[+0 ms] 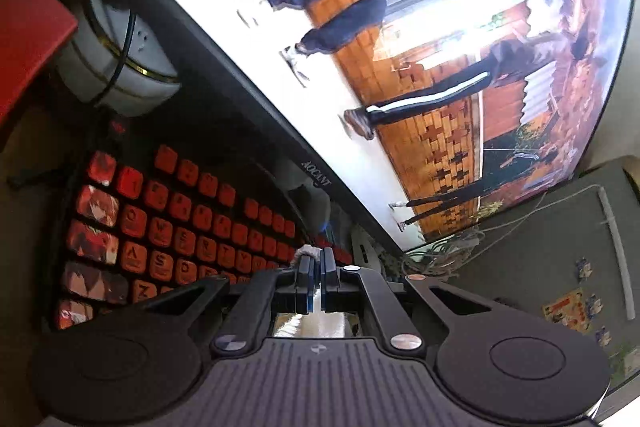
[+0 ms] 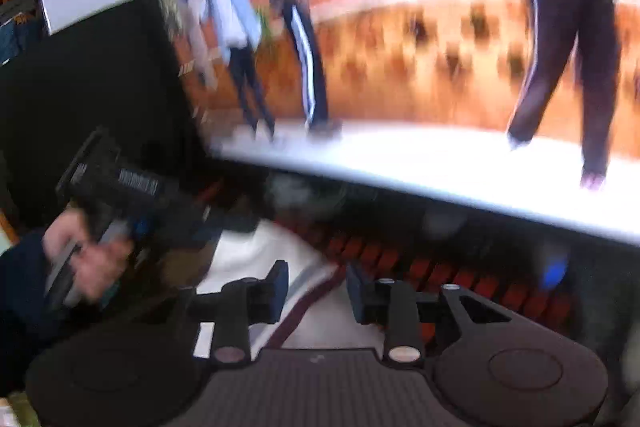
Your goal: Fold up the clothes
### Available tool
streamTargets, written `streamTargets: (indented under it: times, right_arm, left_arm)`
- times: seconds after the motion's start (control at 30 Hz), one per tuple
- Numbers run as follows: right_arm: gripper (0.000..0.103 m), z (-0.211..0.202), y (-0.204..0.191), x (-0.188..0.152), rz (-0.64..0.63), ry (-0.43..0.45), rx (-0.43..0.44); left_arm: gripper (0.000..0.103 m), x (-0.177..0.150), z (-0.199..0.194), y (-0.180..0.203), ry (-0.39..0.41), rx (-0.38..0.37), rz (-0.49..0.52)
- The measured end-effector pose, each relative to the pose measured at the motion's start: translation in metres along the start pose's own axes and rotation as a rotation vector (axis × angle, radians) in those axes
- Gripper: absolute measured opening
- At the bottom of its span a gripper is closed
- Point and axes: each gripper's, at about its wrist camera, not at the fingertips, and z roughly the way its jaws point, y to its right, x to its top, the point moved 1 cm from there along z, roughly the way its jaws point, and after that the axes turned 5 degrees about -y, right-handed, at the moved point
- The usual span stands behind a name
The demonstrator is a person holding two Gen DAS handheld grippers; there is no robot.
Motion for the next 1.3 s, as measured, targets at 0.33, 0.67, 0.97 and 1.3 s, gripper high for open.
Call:
streamTargets:
  times: [0.33, 0.67, 0.97, 1.3]
  right_arm:
    - [0.001, 0.023, 0.024, 0.019, 0.239, 0.104, 0.033]
    - [0.013, 0.044, 0.029, 0.055, 0.202, 0.04, -0.031]
    - [0.04, -0.05, 0.032, 0.035, 0.086, 0.098, -0.121]
    - [0.039, -0.099, 0.086, -0.053, 0.014, 0.066, -0.396]
  left_arm:
    - [0.002, -0.001, -0.009, 0.001, 0.026, 0.01, 0.011]
    - [0.017, -0.002, -0.03, 0.013, 0.124, 0.196, 0.173]
    - [0.017, -0.063, -0.012, 0.073, 0.014, 0.258, 0.537]
    - [0.017, -0.111, 0.035, 0.072, -0.168, 0.297, 0.613]
